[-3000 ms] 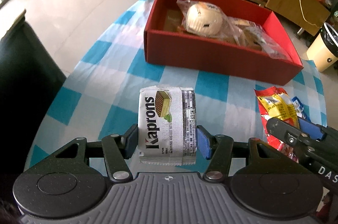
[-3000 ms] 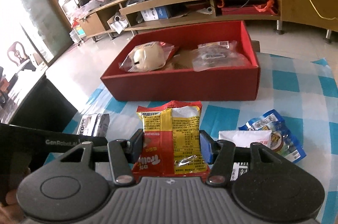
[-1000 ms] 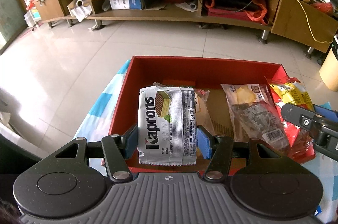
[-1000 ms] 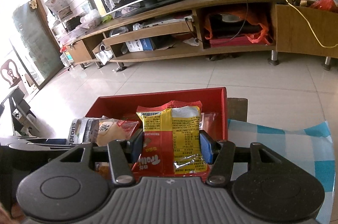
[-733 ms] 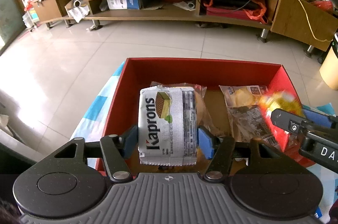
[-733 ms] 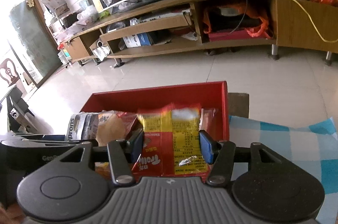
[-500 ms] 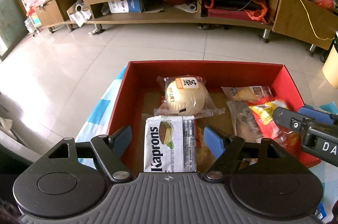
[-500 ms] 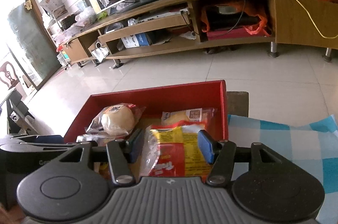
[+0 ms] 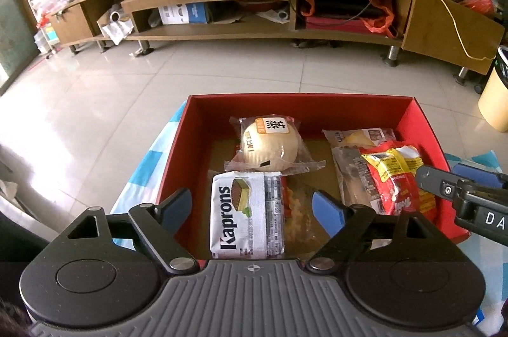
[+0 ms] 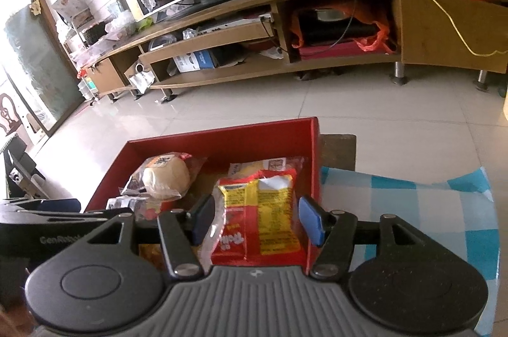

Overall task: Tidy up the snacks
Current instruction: 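Open the left tool into the box while the right tool releases the yellow-red packet, then move the left tool to the white spicy-strip bag while the right tool approaches the blue sausage bag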

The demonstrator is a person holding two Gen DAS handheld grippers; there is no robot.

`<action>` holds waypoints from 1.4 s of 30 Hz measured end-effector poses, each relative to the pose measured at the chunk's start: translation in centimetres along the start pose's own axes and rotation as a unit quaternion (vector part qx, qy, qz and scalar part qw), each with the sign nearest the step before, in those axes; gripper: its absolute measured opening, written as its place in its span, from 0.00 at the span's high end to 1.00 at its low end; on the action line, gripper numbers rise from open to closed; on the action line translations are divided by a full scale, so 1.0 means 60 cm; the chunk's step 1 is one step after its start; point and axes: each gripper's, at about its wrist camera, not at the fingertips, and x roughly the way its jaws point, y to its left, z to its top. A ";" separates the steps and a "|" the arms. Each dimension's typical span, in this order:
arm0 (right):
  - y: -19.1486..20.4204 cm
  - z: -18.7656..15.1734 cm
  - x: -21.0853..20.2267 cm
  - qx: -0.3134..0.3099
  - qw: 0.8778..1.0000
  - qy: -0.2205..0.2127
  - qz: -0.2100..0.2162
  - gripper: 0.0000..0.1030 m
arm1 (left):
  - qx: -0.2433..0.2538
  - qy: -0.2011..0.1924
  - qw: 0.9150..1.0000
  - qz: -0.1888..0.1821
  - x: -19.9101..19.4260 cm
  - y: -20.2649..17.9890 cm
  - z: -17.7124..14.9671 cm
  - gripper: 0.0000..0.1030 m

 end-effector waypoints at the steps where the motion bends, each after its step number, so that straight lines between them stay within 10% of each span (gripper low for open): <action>1: -0.002 -0.001 -0.002 -0.001 1.000 0.001 -0.001 0.43 | 0.001 -0.001 1.000 0.000 -0.002 -0.001 -0.001 0.14; 23: -0.022 -0.035 -0.067 -0.011 1.000 0.000 -0.016 0.41 | 0.028 -0.031 0.999 -0.012 -0.067 -0.041 -0.047 0.10; 42: -0.098 -0.104 -0.167 0.027 0.998 0.013 -0.060 0.38 | 0.070 0.102 0.985 -0.120 -0.058 -0.165 -0.204 0.09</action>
